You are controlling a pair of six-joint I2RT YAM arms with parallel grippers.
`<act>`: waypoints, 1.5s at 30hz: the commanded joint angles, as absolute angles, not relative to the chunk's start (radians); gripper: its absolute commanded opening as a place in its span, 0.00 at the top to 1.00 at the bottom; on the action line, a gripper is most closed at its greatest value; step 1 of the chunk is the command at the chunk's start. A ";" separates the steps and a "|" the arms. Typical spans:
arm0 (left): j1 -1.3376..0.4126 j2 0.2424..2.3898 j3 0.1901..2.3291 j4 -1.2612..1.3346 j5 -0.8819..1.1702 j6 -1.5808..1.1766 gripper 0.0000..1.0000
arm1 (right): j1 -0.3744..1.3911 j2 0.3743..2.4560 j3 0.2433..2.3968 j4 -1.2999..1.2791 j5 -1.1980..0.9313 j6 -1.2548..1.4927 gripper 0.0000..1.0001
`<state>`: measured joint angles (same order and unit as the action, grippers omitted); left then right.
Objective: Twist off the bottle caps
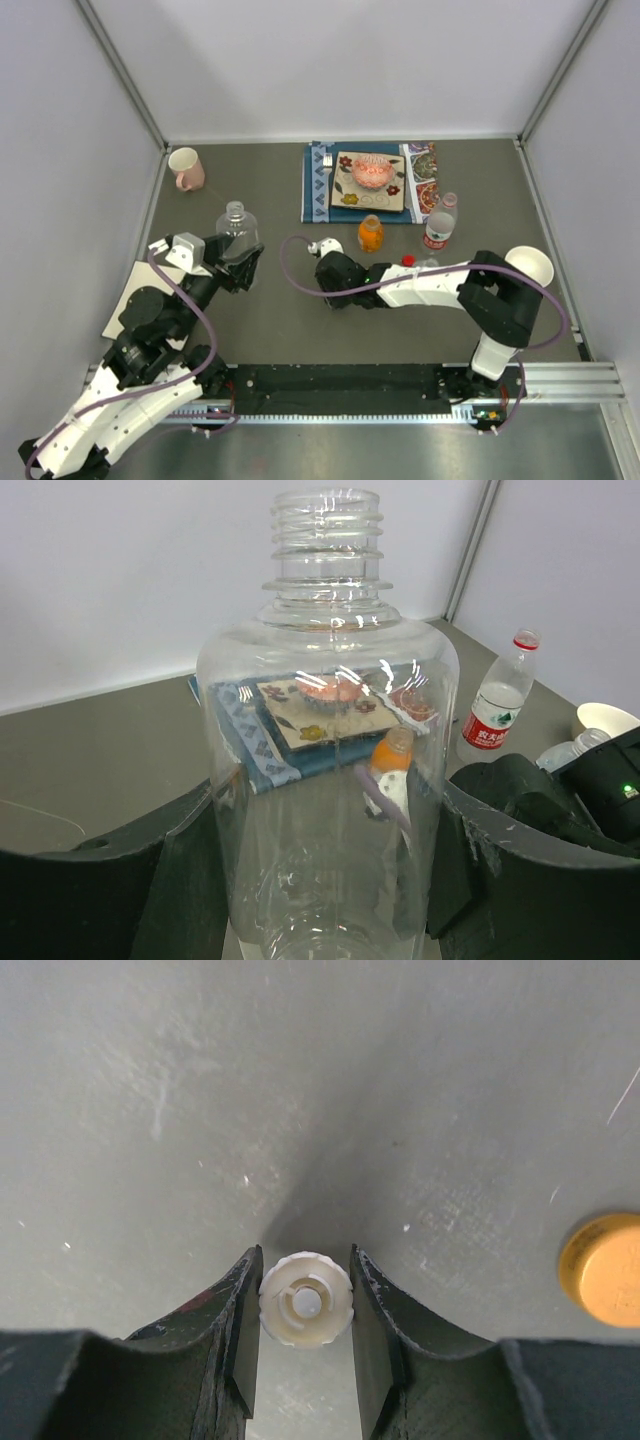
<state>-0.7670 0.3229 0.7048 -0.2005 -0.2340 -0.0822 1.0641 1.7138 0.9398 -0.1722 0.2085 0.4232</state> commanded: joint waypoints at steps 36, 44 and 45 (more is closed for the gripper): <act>-0.764 0.376 0.710 -0.155 -0.167 -0.106 0.48 | 1.063 1.422 1.512 -0.578 0.548 0.380 0.32; -0.764 0.514 0.751 -0.115 0.147 -0.104 0.46 | 1.034 1.155 1.467 -0.379 0.254 0.327 0.24; -0.765 0.534 0.762 -0.110 0.273 -0.116 0.46 | 1.017 1.135 1.457 -0.362 0.195 0.346 0.23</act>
